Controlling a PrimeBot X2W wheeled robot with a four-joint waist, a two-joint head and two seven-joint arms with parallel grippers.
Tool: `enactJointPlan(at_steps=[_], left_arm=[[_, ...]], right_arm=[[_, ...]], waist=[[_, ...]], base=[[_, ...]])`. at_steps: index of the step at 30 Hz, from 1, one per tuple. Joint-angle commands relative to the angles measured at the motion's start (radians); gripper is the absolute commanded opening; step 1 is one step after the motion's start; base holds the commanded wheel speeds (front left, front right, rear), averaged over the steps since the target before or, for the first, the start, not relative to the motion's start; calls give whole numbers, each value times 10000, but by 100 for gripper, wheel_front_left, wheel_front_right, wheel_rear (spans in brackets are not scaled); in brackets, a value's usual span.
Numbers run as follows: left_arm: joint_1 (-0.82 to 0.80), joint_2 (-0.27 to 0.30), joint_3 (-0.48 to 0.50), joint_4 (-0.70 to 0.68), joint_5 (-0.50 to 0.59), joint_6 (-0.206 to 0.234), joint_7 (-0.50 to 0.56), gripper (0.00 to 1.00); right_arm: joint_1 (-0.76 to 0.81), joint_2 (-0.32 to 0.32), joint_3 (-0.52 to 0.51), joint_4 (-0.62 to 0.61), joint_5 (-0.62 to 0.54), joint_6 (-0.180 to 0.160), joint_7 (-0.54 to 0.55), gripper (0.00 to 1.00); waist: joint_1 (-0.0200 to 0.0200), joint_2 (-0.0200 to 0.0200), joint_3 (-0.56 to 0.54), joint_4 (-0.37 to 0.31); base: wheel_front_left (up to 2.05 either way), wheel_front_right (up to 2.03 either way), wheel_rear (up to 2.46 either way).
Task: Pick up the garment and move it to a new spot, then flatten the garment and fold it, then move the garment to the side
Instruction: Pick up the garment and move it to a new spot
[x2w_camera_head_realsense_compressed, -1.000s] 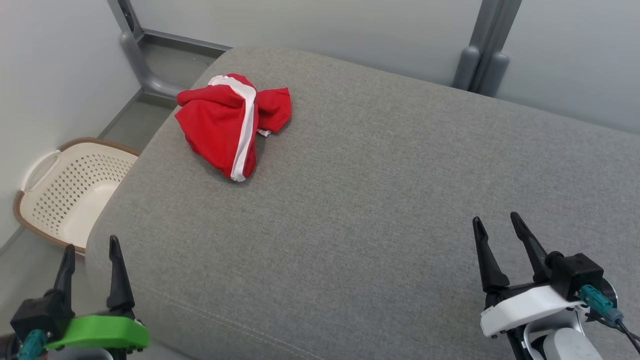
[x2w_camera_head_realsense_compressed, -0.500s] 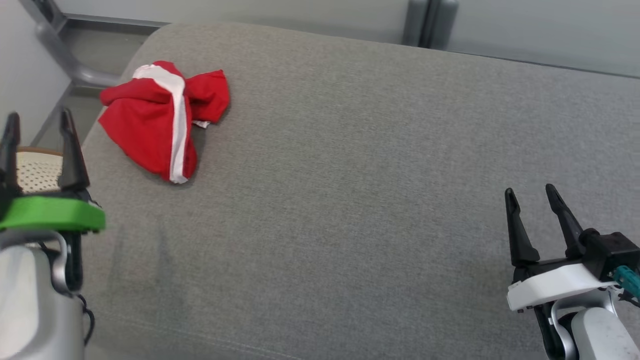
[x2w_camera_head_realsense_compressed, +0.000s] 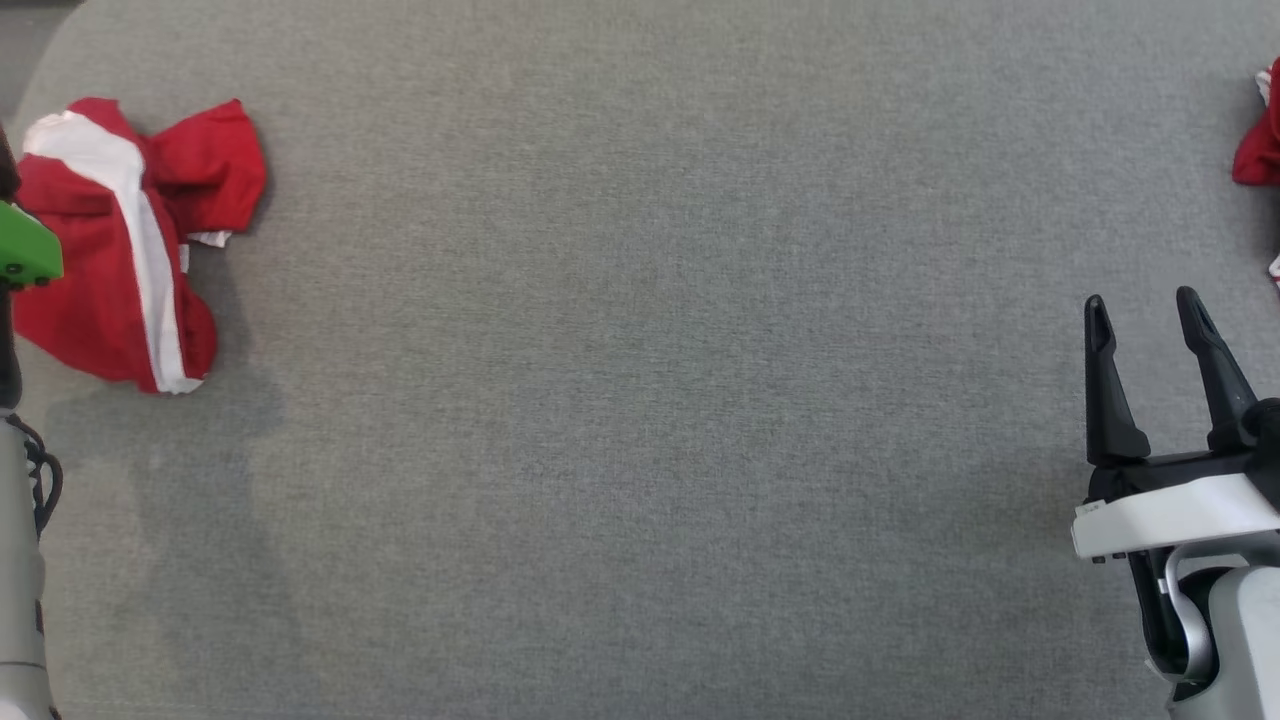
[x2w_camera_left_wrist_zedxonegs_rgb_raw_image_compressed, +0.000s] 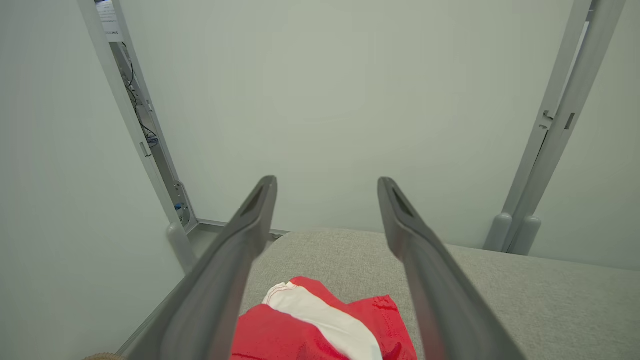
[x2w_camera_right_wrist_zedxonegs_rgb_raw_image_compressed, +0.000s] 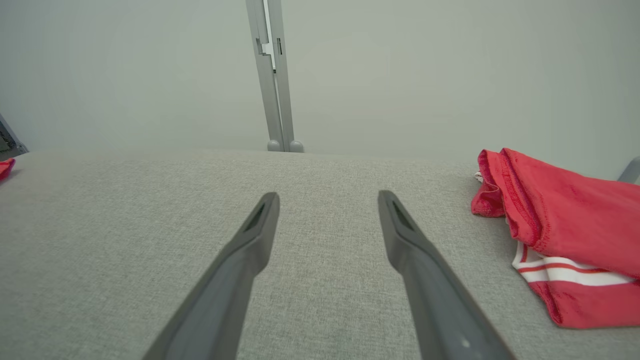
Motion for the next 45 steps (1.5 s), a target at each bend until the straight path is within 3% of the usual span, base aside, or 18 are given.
enactJointPlan(at_steps=[1, 14, 20, 21, 22, 23, 36, 45], left_arm=[[-178, 167, -46, 299, -147, -31, 128, 100], [-447, 597, -787, 3226, -1645, -29, 2683, 100], [-330, 648, -1274, 3596, -2361, -30, 3843, 98], [-310, 675, -1316, 3618, -2465, -30, 3905, 49], [-279, 721, -1362, 3657, -2563, -30, 3955, 14], [-256, 760, -1404, 3704, -2619, -30, 3959, 0], [-700, 1110, -1850, 3643, -2489, -31, 2326, 0], [-1150, 1413, -2680, 2282, -1972, -30, 651, 0]], right_arm=[[-152, -16, -22, -116, -72, -17, 30, 100], [-231, 51, -139, -320, -185, -17, 71, 100], [-342, 55, -60, -349, -203, -18, 94, 100], [-341, 58, -47, -340, -202, -18, 88, 100], [-334, 75, -29, -334, -215, -18, 78, 100], [-334, 96, -17, -331, -222, -17, 74, 100], [-288, 226, 54, 83, -105, -18, -82, 100], [-206, 411, 189, 600, 44, -18, -286, 100]], waist=[[-1, 0, 747, -692], [-1, 0, 1128, -873], [-1, 0, 1151, -902], [-1, 0, 1147, -913], [-1, 0, 1137, -927], [-1, 0, 1126, -940], [-1, 0, 495, -957], [-1, 0, -314, -1064]], base=[[0, 0, 0], [0, 0, 0], [0, 0, 0], [0, 0, 0], [0, 0, 0], [0, 0, 0], [0, 0, 0], [0, 0, 0]])
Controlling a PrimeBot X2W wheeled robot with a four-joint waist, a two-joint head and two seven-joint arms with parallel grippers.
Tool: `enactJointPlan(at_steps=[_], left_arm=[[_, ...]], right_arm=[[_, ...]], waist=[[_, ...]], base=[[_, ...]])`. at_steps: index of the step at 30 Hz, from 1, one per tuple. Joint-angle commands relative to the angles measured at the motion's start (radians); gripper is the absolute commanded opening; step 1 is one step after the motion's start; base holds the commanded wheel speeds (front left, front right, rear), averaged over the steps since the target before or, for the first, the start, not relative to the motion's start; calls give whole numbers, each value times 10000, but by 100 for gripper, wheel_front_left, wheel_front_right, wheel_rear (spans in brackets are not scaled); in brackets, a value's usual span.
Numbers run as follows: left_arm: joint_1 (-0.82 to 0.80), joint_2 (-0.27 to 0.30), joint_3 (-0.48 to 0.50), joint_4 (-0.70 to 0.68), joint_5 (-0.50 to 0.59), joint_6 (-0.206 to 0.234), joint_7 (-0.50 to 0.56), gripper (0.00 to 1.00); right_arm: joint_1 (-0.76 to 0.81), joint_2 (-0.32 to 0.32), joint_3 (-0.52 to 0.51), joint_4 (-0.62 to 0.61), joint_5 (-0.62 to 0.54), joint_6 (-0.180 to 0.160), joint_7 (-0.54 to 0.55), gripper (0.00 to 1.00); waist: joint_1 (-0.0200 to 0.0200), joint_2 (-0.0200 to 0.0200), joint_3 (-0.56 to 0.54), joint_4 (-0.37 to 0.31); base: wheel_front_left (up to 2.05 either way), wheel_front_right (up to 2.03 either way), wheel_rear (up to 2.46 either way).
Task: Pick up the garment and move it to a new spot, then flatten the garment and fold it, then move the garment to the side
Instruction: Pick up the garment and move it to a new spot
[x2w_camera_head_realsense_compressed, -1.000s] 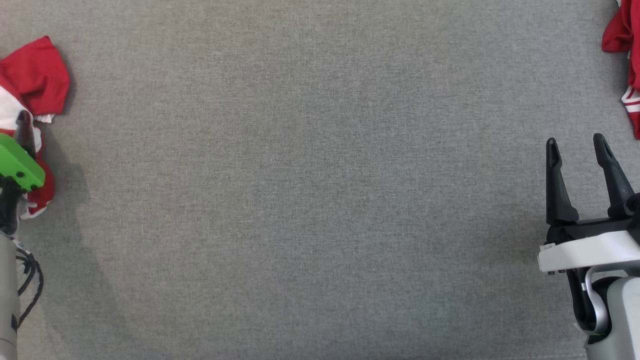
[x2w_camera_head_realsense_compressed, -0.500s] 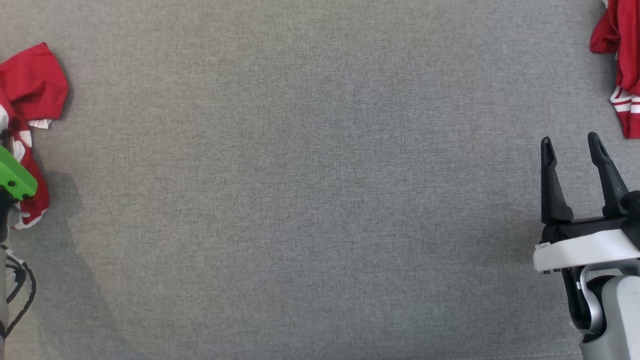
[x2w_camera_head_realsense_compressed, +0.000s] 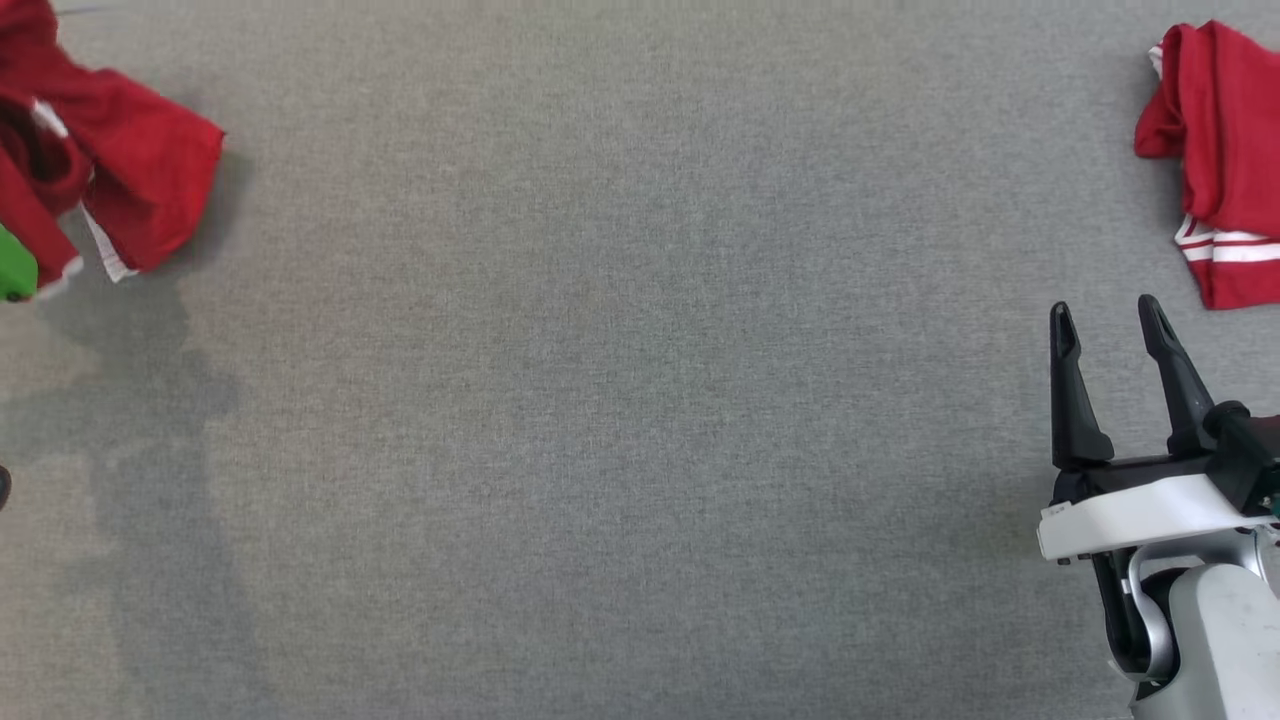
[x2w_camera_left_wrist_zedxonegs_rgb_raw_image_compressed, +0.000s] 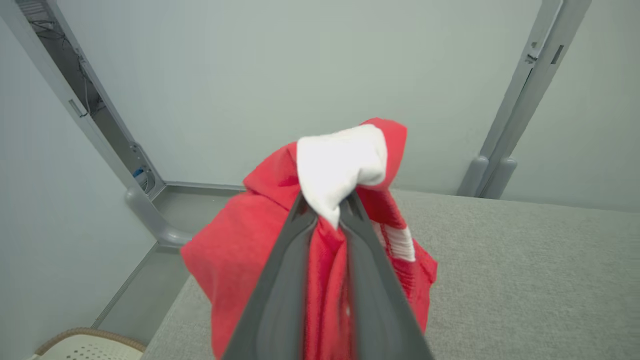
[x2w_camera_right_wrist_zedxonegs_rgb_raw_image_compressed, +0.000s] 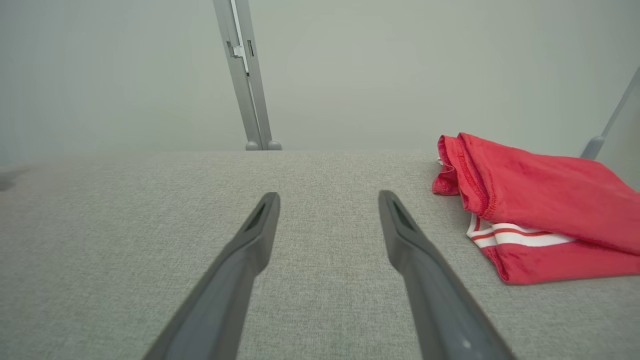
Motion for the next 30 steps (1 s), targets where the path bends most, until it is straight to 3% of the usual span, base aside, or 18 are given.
enactJointPlan(at_steps=[1, 6, 16, 24, 30], left_arm=[[-205, 100, -119, -228, 187, -5, -173, 0], [-473, 268, -511, -1397, 396, -5, -390, 0], [-897, 45, -1300, -4127, 806, 65, 347, 0], [-321, -748, -2096, -5447, 815, 203, 724, 0], [687, -1601, -2707, -5384, 672, 364, 515, 0]], right_arm=[[47, 27, -11, 93, 70, -18, -81, 100], [94, 197, 49, 426, 204, -18, -215, 100], [145, 531, 224, 892, 398, -17, -342, 100], [210, 717, 227, 806, 496, -17, -350, 100], [230, 808, 369, 743, 535, -17, -352, 100]], waist=[[0, 0, -303, -118], [0, 0, -715, -523], [0, 0, -1134, -1826], [0, 0, -1019, -2809], [0, 0, -867, -3120]], base=[[0, 0, 0], [0, 0, 0], [0, 0, 0], [0, 0, 0], [0, 0, 0]])
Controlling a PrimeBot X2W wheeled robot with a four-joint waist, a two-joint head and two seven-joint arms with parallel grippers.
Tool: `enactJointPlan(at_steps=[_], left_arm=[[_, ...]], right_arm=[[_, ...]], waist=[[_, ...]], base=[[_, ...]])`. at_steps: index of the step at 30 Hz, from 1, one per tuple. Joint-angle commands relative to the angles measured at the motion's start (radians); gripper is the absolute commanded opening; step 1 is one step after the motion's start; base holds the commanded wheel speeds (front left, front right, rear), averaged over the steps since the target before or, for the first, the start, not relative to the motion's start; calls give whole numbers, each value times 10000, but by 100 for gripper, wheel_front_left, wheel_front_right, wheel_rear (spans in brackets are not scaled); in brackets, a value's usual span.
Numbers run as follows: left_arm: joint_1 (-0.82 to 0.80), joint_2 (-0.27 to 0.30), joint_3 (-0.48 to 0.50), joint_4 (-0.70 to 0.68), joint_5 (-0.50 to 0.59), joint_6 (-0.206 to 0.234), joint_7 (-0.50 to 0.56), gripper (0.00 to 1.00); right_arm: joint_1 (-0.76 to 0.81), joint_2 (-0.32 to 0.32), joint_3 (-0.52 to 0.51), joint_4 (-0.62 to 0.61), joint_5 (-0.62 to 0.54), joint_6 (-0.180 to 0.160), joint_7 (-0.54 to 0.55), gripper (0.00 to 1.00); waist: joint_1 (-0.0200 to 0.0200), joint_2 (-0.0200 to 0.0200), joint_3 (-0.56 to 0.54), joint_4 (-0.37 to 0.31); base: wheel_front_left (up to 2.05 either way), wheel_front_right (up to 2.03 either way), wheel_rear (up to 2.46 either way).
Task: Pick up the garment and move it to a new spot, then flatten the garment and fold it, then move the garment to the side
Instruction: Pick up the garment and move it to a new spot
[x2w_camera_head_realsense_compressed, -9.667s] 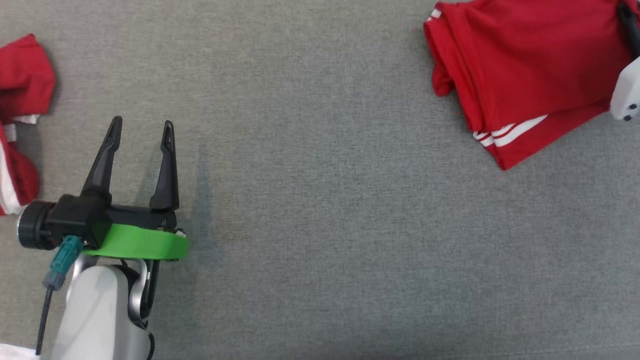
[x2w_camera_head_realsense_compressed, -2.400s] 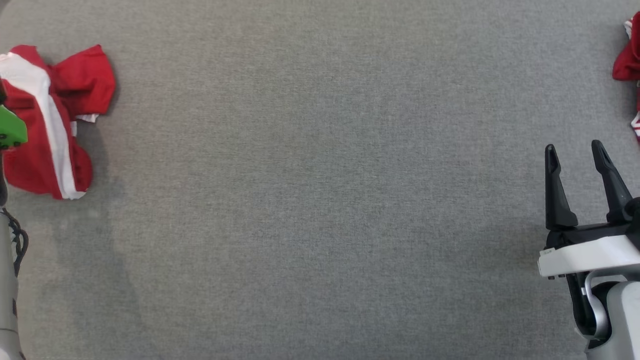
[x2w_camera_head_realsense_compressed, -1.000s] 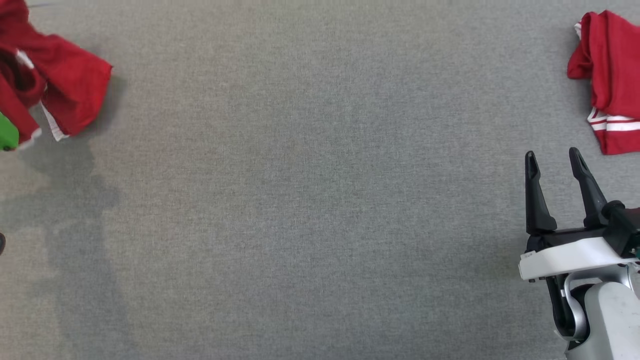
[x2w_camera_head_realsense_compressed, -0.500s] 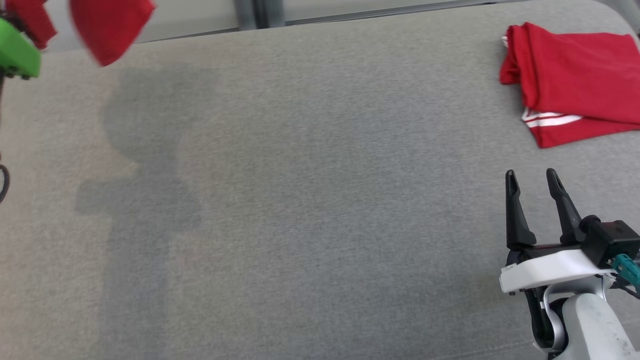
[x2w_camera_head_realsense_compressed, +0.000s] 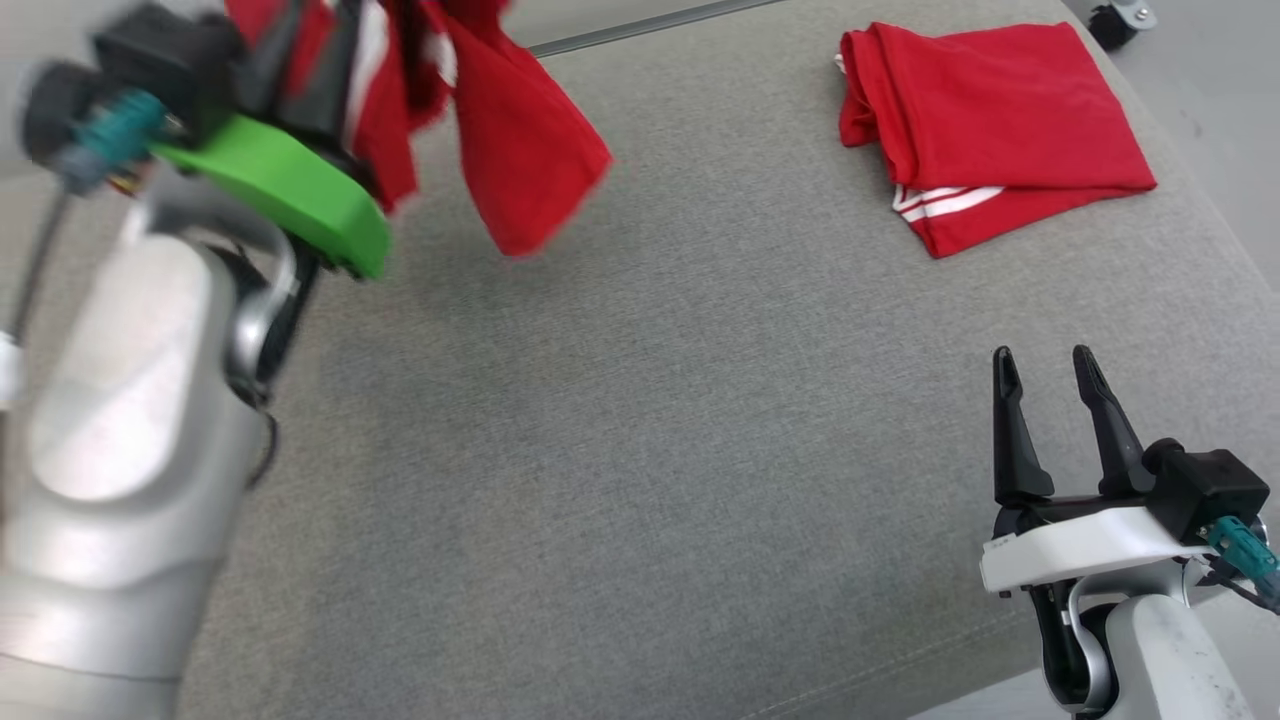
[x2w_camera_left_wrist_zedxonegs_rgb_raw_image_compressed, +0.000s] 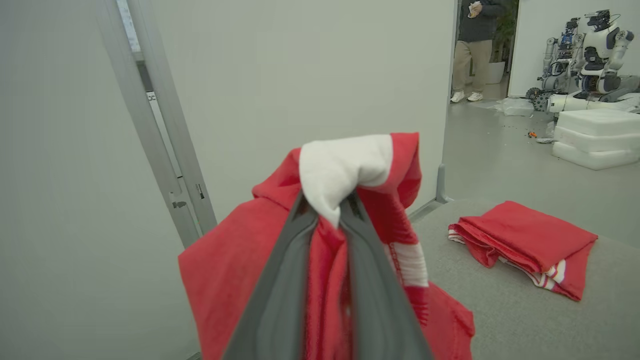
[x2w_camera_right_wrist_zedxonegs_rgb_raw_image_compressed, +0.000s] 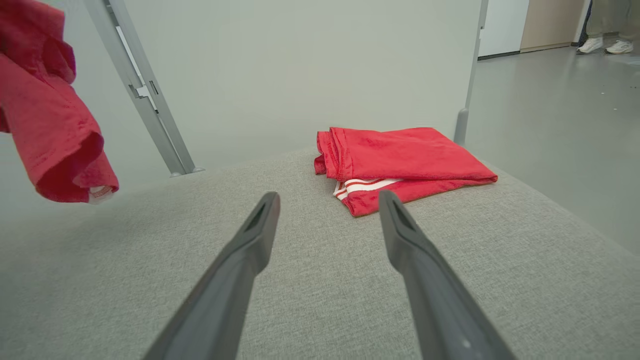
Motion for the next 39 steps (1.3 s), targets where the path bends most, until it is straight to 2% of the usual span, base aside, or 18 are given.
enactJointPlan(at_steps=[1, 11, 12, 13, 14, 15, 21, 28, 34, 39], left_arm=[[388, -129, -115, 128, -114, 70, -145, 0], [2485, -1509, -1347, 1507, -202, 29, -930, 0], [2594, -1600, -1444, 1644, -221, 5, -990, 14], [2673, -1683, -1533, 1761, -220, -26, -1065, 45], [2711, -1724, -1589, 1862, -203, -46, -1151, 96], [2752, -1780, -1586, 1966, -218, -28, -1282, 100], [2782, -1775, -1354, 2044, -277, 121, -1907, 100], [3342, -1258, -734, 1451, -177, 508, -2225, 100], [4249, -656, 102, 488, -77, 859, -2280, 100], [5395, -297, 1264, -645, 100, 1179, -2269, 100]], right_arm=[[-5, 30, 37, -17, 32, -17, -40, 100], [-85, 65, 156, 90, 77, -17, -40, 100], [-78, 67, 172, 97, 74, -17, -40, 100], [-83, 67, 201, 115, 73, -17, -40, 100], [-87, 68, 219, 131, 68, -17, -40, 100], [-79, 65, 231, 143, 56, -17, -40, 100], [137, 63, 245, 162, -13, -17, -40, 100], [365, 56, 215, 168, -122, -17, -39, 100], [559, -45, 173, 134, -171, -17, -36, 100], [678, -95, 195, 91, -209, -17, -36, 100]], waist=[[0, -1, 111, -202], [0, -1, 136, -137], [0, -1, 116, -99], [0, -1, 88, -49], [0, -1, 51, -3], [0, -1, -5, 56], [0, -1, -441, 503], [0, -1, -924, 1108], [0, -1, -1225, 1616], [0, -1, -1428, 1961]], base=[[0, 0, 0], [0, 0, 0], [0, 0, 0], [0, 0, 0], [0, 0, 0], [0, 0, 0], [0, 0, 0], [0, 0, 0], [0, 0, 0], [0, 0, 0]])
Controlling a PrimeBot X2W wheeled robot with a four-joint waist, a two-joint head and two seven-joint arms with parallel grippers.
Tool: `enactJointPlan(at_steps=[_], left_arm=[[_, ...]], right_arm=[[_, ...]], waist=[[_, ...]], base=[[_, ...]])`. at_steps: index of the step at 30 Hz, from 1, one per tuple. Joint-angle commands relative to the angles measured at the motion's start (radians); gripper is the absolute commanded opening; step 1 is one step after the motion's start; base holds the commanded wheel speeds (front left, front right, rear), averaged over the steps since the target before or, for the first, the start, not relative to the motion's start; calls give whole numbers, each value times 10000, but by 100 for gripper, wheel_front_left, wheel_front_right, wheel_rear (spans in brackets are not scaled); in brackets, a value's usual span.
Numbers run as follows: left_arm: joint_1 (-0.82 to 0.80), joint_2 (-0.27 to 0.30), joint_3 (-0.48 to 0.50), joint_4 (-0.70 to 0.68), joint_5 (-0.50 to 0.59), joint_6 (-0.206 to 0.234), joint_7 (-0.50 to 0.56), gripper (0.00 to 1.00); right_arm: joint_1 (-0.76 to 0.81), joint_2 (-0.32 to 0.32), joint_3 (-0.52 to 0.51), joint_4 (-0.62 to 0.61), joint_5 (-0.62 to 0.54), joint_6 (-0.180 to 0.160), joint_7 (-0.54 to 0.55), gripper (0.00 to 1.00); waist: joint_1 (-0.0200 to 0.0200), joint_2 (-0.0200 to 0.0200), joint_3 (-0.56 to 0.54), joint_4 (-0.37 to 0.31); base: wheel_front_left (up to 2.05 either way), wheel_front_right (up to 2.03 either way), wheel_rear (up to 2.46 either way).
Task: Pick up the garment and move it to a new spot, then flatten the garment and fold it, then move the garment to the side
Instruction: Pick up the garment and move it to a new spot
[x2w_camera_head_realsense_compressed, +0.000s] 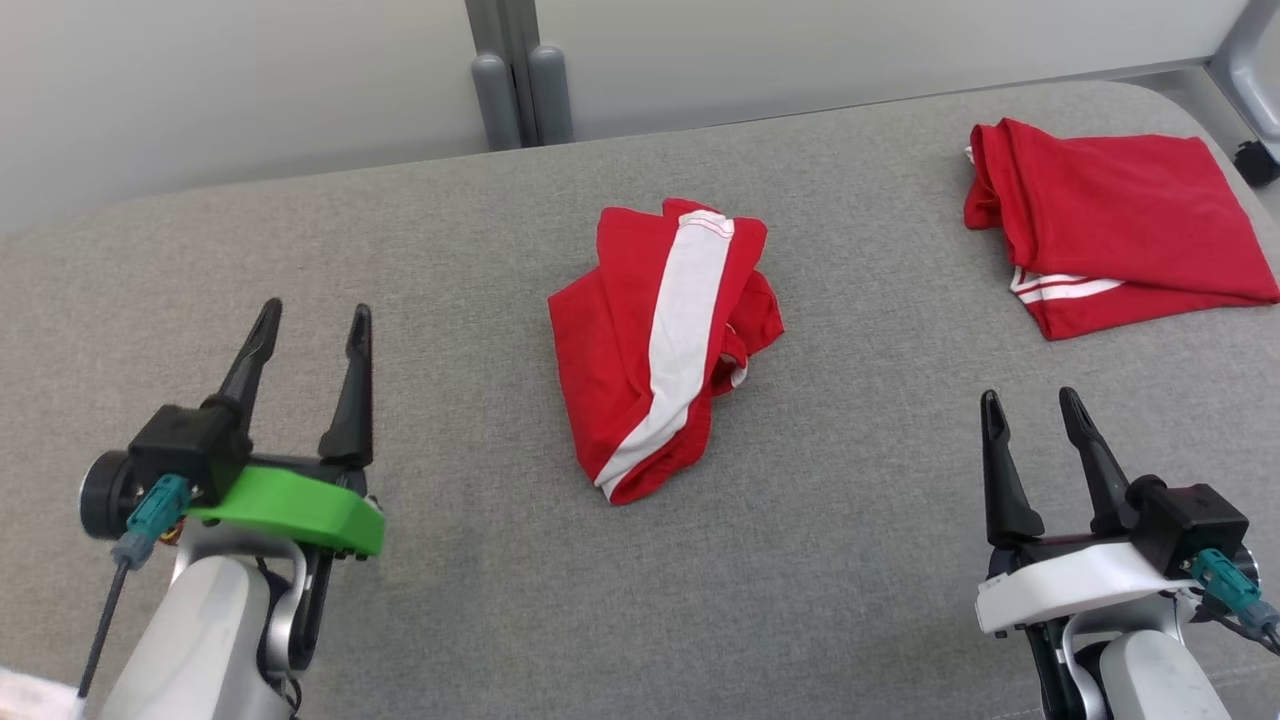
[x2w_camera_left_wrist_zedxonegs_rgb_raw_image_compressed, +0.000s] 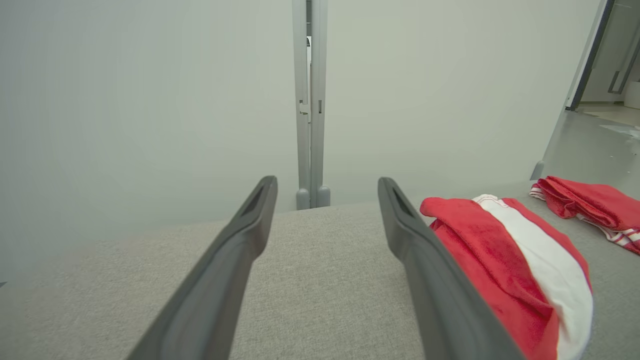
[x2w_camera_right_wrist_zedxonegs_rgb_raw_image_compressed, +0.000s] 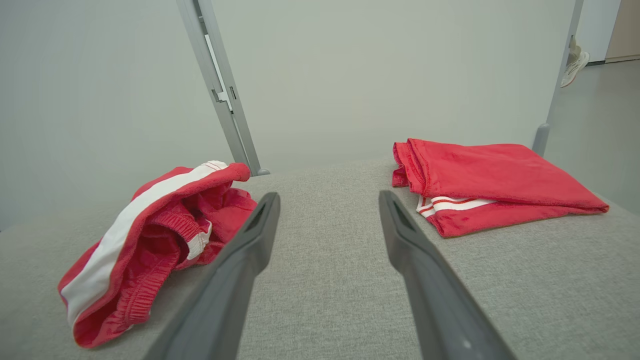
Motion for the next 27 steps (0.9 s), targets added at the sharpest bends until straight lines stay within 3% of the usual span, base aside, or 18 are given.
enactJointPlan(at_steps=[1, 8, 17, 27], left_arm=[[396, 102, 264, -190, 70, 67, -2, 100], [1965, 4, 1567, -1179, 463, 147, -4, 100], [3343, -565, 2761, -1586, 794, -556, -5, 100], [3704, -907, 3141, -1265, 1202, -1196, -6, 100]], right_arm=[[177, -50, 33, -26, -77, -17, -30, 100], [308, -91, 118, -80, -91, -17, -29, 100], [605, -175, 133, -104, -25, -17, -30, 100], [758, -187, 225, -157, 39, -17, -29, 100]], waist=[[1, -1, -246, 285], [1, -1, -509, 549], [1, -1, -688, 881], [1, -1, -670, 1079]], base=[[0, 0, 0], [0, 0, 0], [0, 0, 0], [0, 0, 0]])
